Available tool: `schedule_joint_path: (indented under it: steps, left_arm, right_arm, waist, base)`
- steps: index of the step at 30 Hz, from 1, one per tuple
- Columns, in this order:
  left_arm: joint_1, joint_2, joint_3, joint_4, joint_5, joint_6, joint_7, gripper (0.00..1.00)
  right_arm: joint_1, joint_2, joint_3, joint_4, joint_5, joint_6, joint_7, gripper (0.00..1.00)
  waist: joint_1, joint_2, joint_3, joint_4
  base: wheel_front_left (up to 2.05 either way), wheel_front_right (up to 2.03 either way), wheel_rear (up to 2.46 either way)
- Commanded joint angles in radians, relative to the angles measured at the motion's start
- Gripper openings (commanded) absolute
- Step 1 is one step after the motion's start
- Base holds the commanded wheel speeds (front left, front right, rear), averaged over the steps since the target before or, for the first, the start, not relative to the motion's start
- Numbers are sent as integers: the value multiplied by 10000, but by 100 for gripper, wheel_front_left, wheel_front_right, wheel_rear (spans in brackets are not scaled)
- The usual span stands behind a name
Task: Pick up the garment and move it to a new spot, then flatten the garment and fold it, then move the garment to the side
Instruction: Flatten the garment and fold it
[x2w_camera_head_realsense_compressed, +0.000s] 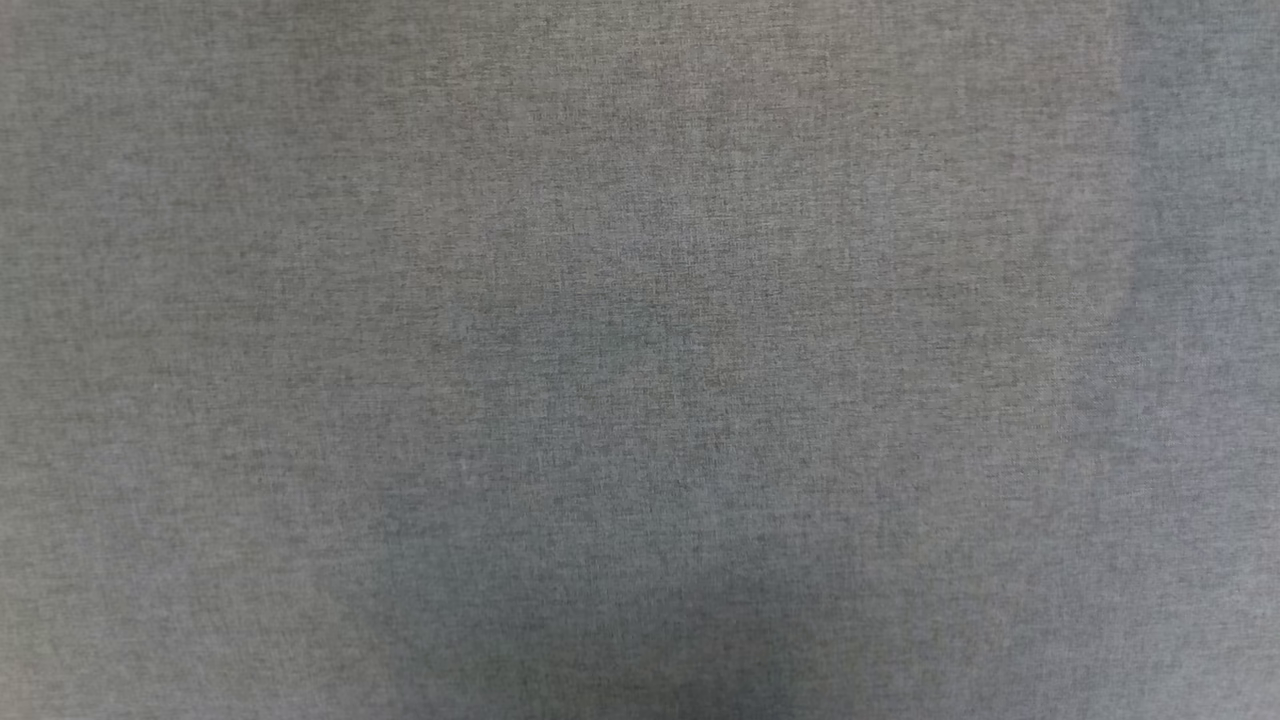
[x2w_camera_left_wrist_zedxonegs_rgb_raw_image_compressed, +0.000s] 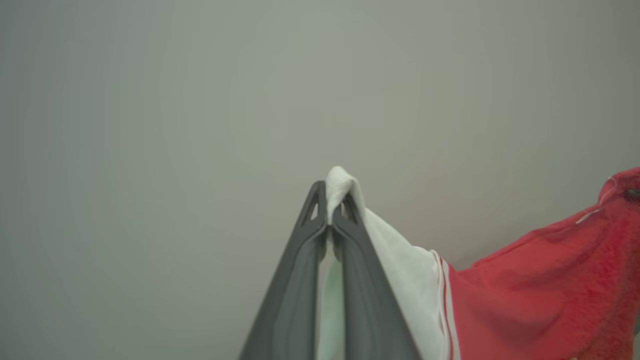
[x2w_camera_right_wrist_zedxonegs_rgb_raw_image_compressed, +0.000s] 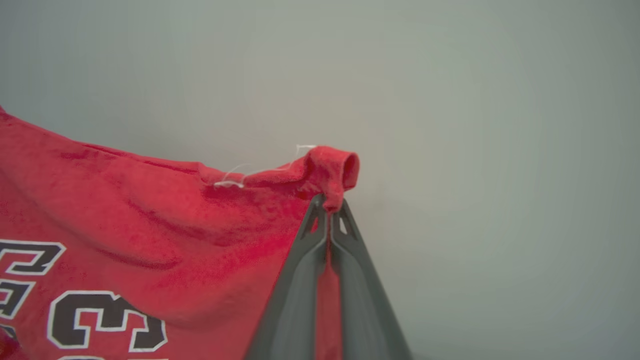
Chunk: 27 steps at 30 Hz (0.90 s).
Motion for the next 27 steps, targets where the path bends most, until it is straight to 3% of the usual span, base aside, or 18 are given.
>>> schedule_joint_path:
  steps: [1, 13, 20, 27]
  left_arm:
    - [335, 100, -20, 49, -163, -27, -207, 0]
    - [3085, 98, -590, 37, -761, 54, -1116, 0]
    - [5289, 51, -549, -533, -990, 287, -1257, 0]
    - [7911, 433, -454, -1461, -885, 454, -1285, 0]
  right_arm:
    - [288, 70, 158, 43, 158, -7, -177, 0]
    - [2759, -259, 1727, -789, 1514, -7, -958, 0]
    - [4473, -938, 2680, -1761, 2270, -7, -992, 0]
    - [6256, -1717, 3252, -2744, 2810, -7, -1140, 0]
  waist:
    - [-1, 0, -74, 41]
    - [-1, 0, -1424, 349]
    - [-1, 0, -2606, 570]
    - [-1, 0, -3725, 702]
  base:
    - [0, 0, 0]
    - [0, 0, 0]
    - [0, 0, 0]
    - [0, 0, 0]
